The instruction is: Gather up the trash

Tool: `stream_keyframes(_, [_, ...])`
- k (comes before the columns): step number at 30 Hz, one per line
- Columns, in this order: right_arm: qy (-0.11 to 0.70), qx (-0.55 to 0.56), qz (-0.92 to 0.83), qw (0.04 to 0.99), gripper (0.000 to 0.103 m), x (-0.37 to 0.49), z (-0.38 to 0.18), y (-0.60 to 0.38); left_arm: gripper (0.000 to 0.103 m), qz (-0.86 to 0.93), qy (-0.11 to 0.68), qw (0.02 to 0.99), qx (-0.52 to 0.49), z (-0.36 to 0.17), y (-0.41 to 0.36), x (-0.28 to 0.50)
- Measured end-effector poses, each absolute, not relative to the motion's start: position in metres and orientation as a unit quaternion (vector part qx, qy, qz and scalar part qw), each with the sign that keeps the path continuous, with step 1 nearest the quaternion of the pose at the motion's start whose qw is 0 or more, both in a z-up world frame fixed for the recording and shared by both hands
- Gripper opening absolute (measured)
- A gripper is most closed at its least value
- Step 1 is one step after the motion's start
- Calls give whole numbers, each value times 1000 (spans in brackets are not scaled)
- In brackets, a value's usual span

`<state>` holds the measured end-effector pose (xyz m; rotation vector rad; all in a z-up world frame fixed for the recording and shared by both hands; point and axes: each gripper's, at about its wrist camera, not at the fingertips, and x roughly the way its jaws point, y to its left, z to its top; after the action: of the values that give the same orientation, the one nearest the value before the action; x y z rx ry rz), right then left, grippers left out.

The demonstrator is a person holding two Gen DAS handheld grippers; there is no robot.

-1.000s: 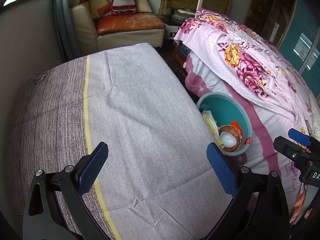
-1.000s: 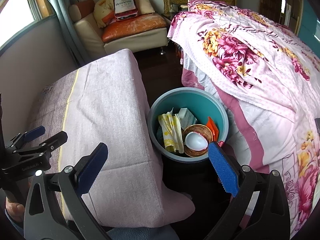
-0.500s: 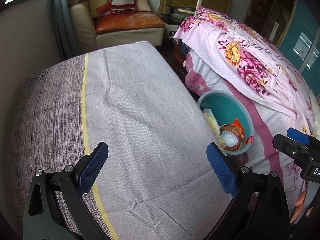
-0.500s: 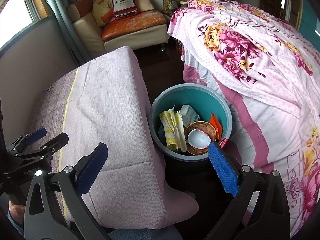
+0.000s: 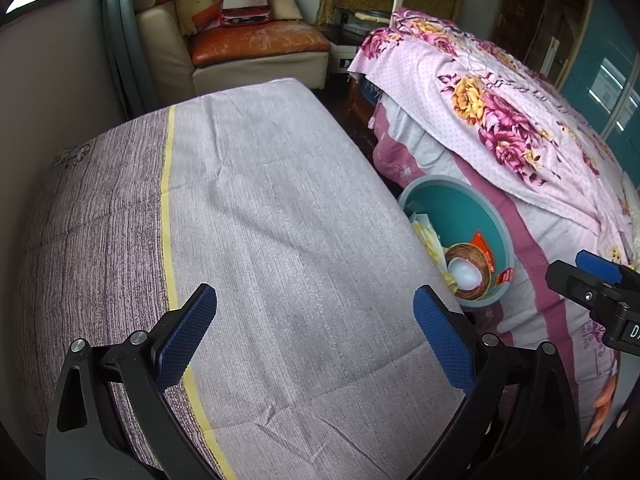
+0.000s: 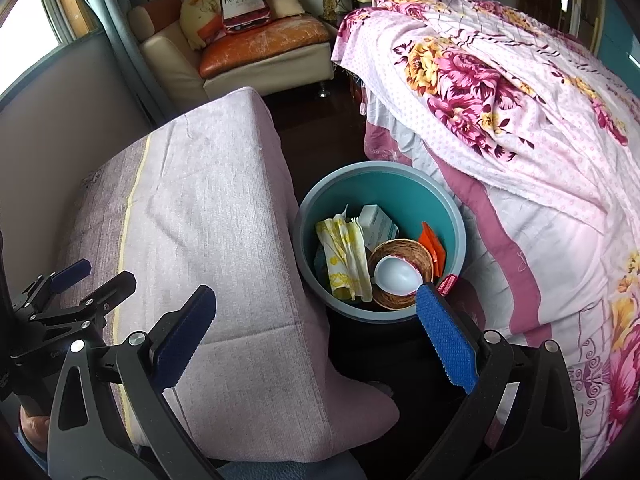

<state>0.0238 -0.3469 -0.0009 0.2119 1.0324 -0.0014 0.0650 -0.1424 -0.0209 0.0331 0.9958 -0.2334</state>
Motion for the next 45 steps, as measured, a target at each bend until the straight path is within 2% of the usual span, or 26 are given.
stream_keyframes(45, [515, 114, -4, 849, 96, 32, -29, -352, 99, -104, 492, 864, 21, -40, -138, 68])
